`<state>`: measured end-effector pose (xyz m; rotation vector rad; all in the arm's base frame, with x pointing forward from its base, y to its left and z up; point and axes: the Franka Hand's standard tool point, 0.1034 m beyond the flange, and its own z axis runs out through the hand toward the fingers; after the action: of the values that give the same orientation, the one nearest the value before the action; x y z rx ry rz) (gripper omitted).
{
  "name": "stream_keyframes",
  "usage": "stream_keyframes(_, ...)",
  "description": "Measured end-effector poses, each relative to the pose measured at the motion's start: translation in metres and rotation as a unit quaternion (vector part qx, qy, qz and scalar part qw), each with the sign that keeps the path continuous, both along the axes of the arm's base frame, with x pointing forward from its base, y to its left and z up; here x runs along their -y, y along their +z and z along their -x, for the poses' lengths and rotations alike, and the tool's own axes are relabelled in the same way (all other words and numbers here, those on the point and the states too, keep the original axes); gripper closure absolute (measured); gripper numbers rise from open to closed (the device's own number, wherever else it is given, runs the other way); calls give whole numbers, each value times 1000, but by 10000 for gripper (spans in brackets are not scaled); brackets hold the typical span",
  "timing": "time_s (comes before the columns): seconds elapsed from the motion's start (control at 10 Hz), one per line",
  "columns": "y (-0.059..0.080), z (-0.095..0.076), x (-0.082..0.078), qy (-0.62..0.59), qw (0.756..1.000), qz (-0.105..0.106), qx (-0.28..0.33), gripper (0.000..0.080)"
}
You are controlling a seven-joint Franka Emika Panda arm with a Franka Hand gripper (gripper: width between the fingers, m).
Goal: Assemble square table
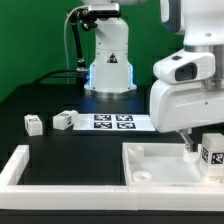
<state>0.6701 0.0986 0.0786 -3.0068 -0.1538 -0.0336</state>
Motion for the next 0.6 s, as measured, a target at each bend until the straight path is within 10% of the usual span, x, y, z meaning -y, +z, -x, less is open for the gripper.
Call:
stream_keyframes(0.2,-2,-1,2,-16,1000,1,0,151)
stream_keyframes(0.6,-2,-1,2,-83,997,-1,-8,512)
